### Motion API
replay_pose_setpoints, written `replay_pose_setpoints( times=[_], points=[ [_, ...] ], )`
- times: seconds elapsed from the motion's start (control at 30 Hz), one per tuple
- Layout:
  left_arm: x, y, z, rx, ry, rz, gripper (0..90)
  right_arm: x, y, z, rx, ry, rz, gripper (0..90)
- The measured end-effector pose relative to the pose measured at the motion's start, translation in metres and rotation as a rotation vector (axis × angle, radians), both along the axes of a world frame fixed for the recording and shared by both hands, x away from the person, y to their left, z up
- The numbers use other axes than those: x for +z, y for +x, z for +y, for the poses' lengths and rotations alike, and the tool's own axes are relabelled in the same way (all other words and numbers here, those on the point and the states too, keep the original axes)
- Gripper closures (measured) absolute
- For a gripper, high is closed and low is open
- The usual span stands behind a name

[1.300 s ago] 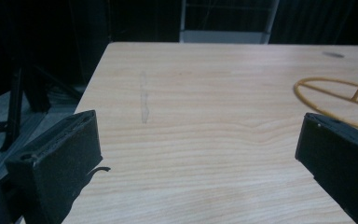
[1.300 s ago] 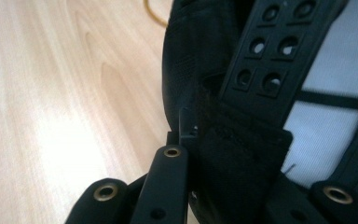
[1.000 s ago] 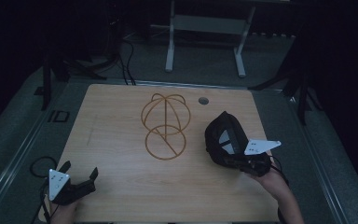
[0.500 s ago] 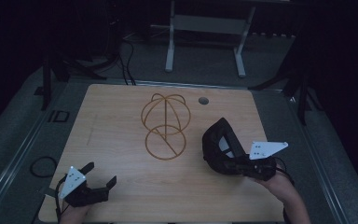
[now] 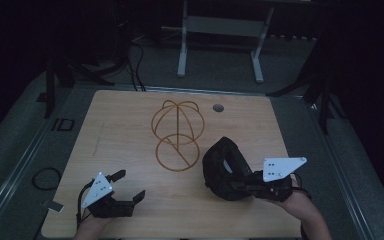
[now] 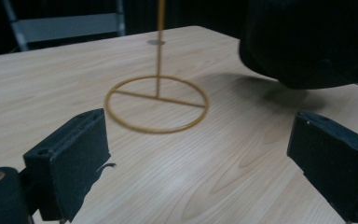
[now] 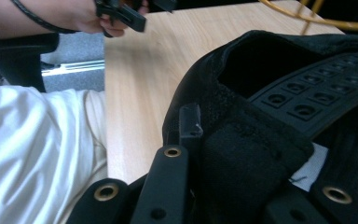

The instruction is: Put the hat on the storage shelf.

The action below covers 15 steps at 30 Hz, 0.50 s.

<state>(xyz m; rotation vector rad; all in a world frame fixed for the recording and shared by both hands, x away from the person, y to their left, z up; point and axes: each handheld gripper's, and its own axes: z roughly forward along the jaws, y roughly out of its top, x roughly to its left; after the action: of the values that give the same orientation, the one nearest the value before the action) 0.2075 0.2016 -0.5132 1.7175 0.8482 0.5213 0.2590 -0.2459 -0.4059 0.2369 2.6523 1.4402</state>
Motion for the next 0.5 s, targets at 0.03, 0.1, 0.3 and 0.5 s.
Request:
replay_pose_setpoints(
  times=[0.03,0.1,0.3,0.5],
  points=[
    [0.004,0.002,-0.005,-0.028,0.003,-0.006,6.7,0.002,-0.002,0.002,0.015,0.002,-0.002,88.1],
    [0.008,0.004,-0.011,-0.061,0.012,-0.012,6.7,0.005,-0.006,0.007,0.043,0.000,-0.009,88.1],
    [0.022,0.008,-0.033,-0.183,0.027,-0.020,6.7,0.014,-0.015,0.022,0.114,-0.006,-0.022,88.0],
    [0.041,0.014,-0.052,-0.283,0.063,-0.051,6.7,0.015,-0.019,0.041,0.184,-0.033,-0.031,88.0]
  ],
)
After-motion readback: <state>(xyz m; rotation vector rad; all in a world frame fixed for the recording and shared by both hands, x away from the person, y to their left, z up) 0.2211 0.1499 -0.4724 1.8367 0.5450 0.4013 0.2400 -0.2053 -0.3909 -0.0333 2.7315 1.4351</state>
